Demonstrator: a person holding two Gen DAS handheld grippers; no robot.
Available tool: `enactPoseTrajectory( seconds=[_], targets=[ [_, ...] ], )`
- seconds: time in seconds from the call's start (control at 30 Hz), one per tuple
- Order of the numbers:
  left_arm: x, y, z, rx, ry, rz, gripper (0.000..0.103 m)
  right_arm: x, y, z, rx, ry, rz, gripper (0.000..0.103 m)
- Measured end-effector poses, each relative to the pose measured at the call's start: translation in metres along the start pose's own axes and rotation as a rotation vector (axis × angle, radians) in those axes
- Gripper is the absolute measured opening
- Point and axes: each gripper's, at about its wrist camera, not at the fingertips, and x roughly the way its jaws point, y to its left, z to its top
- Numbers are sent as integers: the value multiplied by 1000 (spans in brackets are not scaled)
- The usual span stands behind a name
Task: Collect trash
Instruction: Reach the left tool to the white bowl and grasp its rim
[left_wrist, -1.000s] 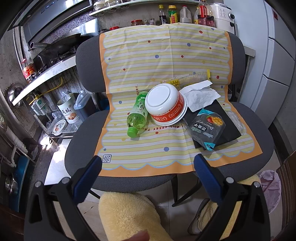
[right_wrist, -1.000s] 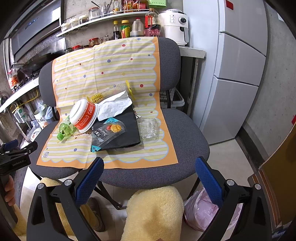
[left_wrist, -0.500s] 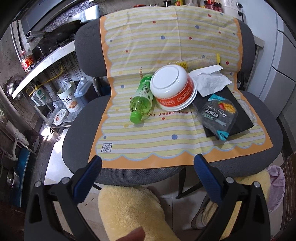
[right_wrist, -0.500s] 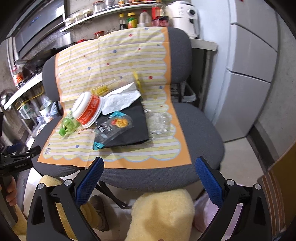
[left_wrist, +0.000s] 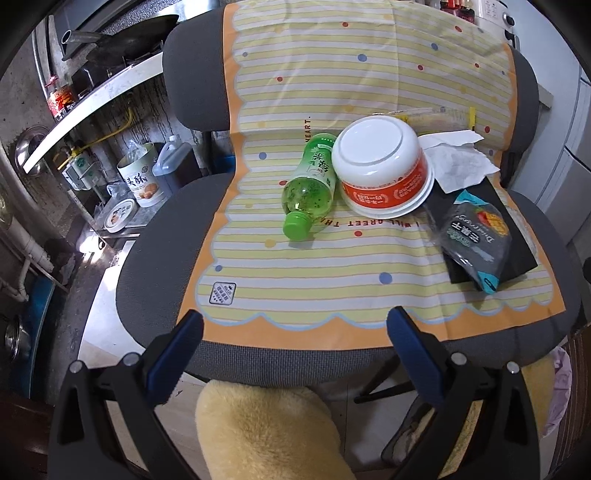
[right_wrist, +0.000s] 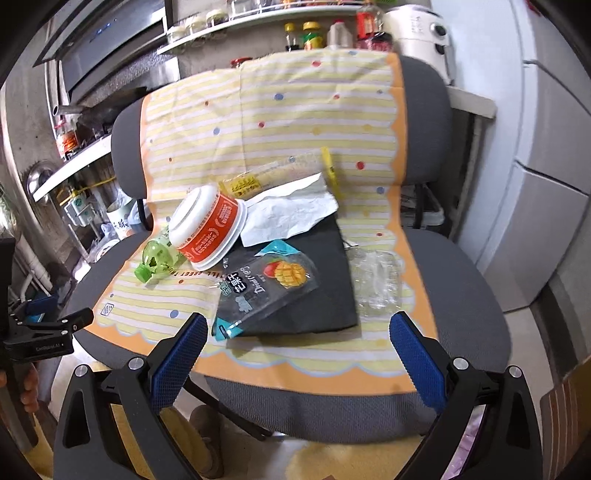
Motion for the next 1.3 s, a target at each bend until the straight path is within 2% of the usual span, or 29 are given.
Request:
enactPoseTrajectory(
  seconds=[0.3, 0.37, 0.5, 0.57, 0.6, 0.67, 0.73, 0.8, 0.87, 0.97, 1.07, 1.17, 1.2, 1.3],
  targets=[
    [26, 5, 22, 12, -3, 9, 97, 44, 16, 20, -54, 47, 68, 95],
    [32, 6, 34, 15, -4, 2, 97, 54, 19, 26, -65, 51, 68, 94],
    [41, 6, 55, 23, -17, -5, 97, 74, 23, 40, -75, 55, 127, 91],
    [47, 6, 66, 32, -29, -1, 96, 86, 29, 49, -82, 63, 157, 71],
    [50, 4, 71, 37, -29, 8, 92, 93, 31, 53, -80, 72, 168, 60],
    [59, 3, 82, 42, -26, 20, 87, 107, 36, 61, -79, 87, 214, 58],
    [67, 3, 90, 47, -16, 29, 79, 124, 42, 69, -88, 107, 255, 42],
    [76, 4, 97, 49, -11, 31, 65, 137, 47, 74, -101, 127, 288, 33],
    [84, 3, 104, 57, -7, 27, 59, 150, 51, 78, -107, 143, 318, 33],
    [99, 1, 117, 78, -4, 44, 55, 169, 56, 79, -105, 180, 356, 33],
    [115, 3, 130, 73, -1, 76, 55, 184, 57, 80, -103, 210, 367, 35],
    [130, 2, 140, 84, 17, 102, 55, 192, 54, 78, -93, 223, 376, 53],
    [136, 0, 142, 93, 25, 104, 55, 194, 53, 77, -96, 230, 380, 62],
    [146, -8, 143, 130, 45, 100, 55, 200, 52, 76, -110, 226, 412, 63]
  ],
)
